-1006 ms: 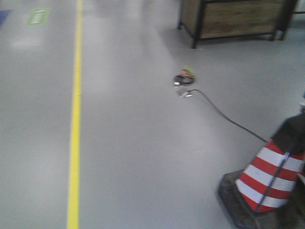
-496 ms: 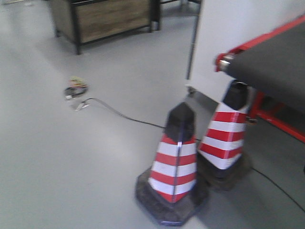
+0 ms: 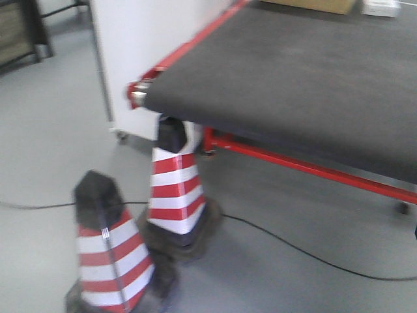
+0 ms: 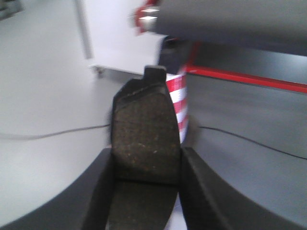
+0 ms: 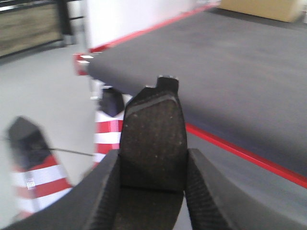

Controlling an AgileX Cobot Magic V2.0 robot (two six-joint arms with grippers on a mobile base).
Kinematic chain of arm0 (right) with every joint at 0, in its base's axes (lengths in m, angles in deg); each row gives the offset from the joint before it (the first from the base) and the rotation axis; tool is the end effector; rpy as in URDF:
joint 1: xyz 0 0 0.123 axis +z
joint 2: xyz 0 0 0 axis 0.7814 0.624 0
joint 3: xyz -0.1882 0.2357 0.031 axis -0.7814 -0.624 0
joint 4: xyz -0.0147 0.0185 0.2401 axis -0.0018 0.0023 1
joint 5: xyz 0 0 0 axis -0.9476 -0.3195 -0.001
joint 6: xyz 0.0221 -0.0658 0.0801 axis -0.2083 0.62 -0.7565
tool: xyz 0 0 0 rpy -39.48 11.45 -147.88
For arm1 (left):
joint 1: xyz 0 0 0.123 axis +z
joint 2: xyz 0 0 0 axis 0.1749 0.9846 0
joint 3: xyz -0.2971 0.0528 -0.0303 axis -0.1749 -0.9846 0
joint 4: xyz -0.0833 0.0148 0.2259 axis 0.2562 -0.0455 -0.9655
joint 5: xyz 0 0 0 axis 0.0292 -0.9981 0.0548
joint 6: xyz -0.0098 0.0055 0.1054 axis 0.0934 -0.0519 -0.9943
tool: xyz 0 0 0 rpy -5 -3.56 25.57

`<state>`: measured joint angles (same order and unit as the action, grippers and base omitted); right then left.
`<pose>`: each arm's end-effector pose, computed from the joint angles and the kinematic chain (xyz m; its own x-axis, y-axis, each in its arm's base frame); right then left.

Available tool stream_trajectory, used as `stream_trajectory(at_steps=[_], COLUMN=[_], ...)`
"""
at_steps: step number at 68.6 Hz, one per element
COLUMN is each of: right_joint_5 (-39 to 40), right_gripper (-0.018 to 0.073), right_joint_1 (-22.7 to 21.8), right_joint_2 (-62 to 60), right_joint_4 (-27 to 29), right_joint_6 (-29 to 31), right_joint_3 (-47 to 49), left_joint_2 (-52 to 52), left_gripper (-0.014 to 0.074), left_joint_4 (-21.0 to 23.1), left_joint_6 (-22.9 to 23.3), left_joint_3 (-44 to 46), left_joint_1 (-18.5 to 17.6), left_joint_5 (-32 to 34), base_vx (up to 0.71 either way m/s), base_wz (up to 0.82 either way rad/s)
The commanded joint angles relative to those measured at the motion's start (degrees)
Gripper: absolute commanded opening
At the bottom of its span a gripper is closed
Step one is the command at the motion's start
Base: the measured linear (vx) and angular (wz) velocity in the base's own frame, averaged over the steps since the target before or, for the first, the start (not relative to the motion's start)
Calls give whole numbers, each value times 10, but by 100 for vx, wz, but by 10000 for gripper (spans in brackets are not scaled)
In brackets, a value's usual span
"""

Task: Move and align brake pads A on conveyor
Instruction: 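Drive past the striped cones toward the black conveyor belt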

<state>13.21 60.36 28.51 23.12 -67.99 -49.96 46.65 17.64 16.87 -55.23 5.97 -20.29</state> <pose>0.0806 0.0156 0.3359 -0.2680 -0.0713 -0.9608 -0.1879 0.9820 -0.0205 0.1034 -0.0124 0.3106 -0.4403 0.0658 -0.8954 0.1289 0.9916 0.0095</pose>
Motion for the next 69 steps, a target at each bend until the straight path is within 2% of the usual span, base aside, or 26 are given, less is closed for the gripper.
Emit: stream_trajectory(at_steps=[1,31,69], right_joint_5=[57,56,56], right_gripper=[-7,-7,-7], right_joint_1=[-3,-3,-3], right_joint_2=[3,3,3], right_joint_4=[-3,-3,-3], right_joint_6=[2,2,2], right_joint_3=[19,19,19], left_joint_2=[2,2,2], left_gripper=[-6,-6,-6], left_joint_4=[7,7,7], left_joint_6=[3,3,3], left_joint_3=[20,20,20], left_joint_1=[-4,-4,-4], left_joint_5=[52,52,52], base_vx=[16,12,12], base_wz=[-93,-81,-22])
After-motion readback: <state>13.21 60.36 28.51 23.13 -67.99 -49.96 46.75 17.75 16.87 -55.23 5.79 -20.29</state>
